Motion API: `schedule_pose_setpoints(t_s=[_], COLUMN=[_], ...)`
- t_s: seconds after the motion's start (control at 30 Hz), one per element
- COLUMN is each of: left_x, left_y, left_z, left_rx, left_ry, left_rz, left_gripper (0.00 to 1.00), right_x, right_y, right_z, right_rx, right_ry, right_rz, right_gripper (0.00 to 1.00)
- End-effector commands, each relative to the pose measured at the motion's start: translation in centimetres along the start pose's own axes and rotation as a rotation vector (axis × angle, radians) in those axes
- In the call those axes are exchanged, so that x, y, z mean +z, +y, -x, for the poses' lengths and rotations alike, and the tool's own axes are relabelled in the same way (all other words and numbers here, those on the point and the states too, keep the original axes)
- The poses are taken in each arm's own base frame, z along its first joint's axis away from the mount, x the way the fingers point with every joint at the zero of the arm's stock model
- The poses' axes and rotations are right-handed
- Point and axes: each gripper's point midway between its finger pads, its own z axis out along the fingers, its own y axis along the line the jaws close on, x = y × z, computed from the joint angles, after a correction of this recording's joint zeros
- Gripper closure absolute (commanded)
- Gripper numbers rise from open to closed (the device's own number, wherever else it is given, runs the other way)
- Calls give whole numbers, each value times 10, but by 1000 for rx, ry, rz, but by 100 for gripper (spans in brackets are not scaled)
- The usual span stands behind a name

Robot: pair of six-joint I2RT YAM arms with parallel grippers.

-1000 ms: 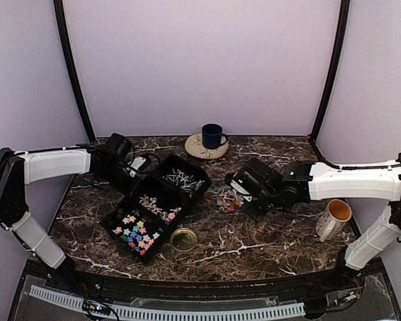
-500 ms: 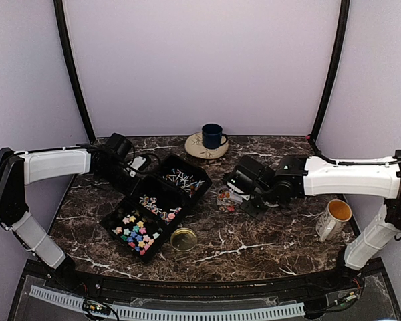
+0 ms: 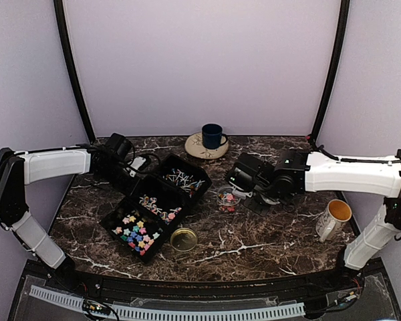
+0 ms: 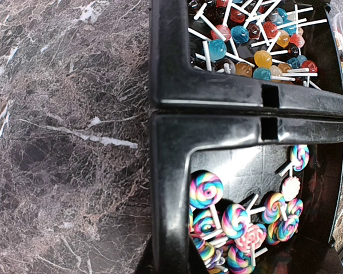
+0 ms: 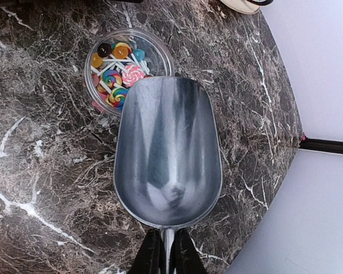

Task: Pack the candies
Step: Place the fake candies in the packing box, then scoop the fake candies from the plate.

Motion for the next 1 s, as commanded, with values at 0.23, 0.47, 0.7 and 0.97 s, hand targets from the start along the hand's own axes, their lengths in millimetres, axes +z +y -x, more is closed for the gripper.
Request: schedule_pose_setpoints(t_s=[0.23,0.47,0.7,0.97], left_x=[-28,-27,-24,-22], left_y=[-14,-15,-12,-9], left_z=[37,34,30,27], left_rx=[10,22,36,55], left_ry=[-151,-137,-114,-91], left_rz=[-58,-64,-27,21], left_gripper=[100,100,100,100], right_x=[-8,-10,-4,19], right_y=[10,22,33,40], right_z=[49,81,109,115], right_rx=[10,-36,-70,-142], right_ry=[-139,-182,-181,-86], right_rz=[47,75,61,6], right_gripper=[100,100,100,100])
